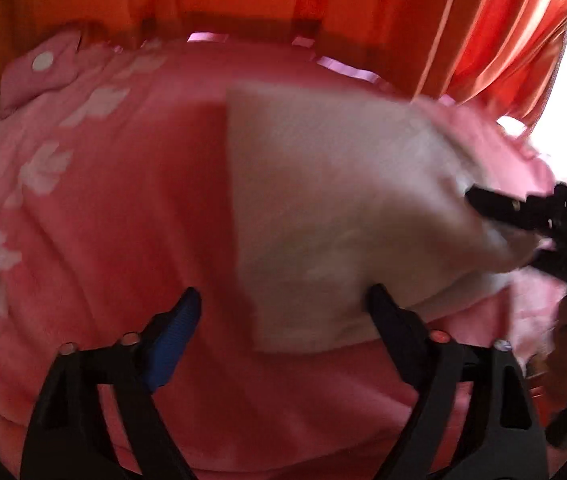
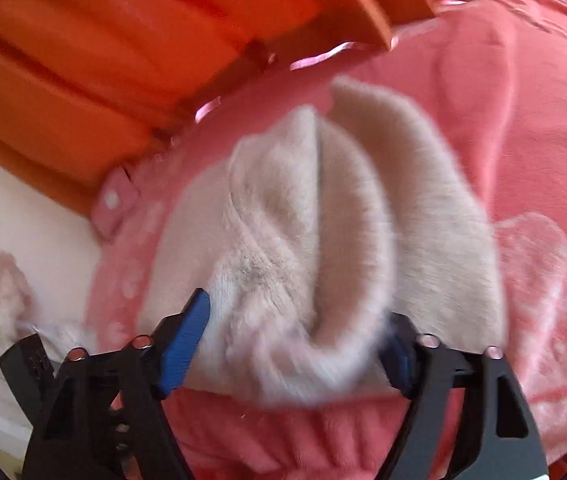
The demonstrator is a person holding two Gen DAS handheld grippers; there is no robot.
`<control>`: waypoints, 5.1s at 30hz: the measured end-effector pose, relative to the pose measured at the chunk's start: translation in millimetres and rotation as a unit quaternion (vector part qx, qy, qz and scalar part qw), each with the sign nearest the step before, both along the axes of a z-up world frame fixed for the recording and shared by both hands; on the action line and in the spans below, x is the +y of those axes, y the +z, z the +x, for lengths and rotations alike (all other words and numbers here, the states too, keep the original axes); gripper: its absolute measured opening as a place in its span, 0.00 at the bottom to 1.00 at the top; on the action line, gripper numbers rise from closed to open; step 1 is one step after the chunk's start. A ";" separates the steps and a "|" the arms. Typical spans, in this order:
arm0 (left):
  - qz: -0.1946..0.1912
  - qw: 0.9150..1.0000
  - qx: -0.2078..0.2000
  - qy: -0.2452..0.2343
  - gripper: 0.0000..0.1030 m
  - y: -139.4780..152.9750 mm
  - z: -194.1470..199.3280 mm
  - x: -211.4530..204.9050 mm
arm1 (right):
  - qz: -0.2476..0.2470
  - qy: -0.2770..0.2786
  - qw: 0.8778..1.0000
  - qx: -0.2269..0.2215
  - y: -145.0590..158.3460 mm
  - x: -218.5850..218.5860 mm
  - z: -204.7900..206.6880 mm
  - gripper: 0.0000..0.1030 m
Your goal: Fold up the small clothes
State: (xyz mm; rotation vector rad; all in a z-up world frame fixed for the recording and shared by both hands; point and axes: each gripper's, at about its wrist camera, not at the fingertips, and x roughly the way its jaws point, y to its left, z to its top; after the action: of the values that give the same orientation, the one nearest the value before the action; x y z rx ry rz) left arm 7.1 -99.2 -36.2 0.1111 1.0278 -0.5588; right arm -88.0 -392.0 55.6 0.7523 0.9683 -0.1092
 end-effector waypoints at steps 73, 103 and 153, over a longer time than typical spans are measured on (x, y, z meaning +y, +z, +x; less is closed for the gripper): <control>-0.246 0.960 0.093 -0.090 0.45 87.8 101.1 -51.1 | -0.051 -0.017 0.991 -0.124 83.0 -42.7 -26.3 0.25; -0.058 0.997 -0.036 0.032 0.75 38.3 175.6 -3.5 | -0.168 0.027 0.984 0.050 -40.5 30.9 134.2 0.03; 0.102 0.988 -0.105 0.052 0.95 9.9 27.9 14.8 | -0.252 -0.008 0.966 0.058 -20.5 114.9 -7.4 0.70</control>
State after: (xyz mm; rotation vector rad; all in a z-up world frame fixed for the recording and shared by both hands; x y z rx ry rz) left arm 35.0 -84.4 -26.2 0.2898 0.8763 -0.3380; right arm -95.4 -277.1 35.1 0.2849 0.9909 -0.4020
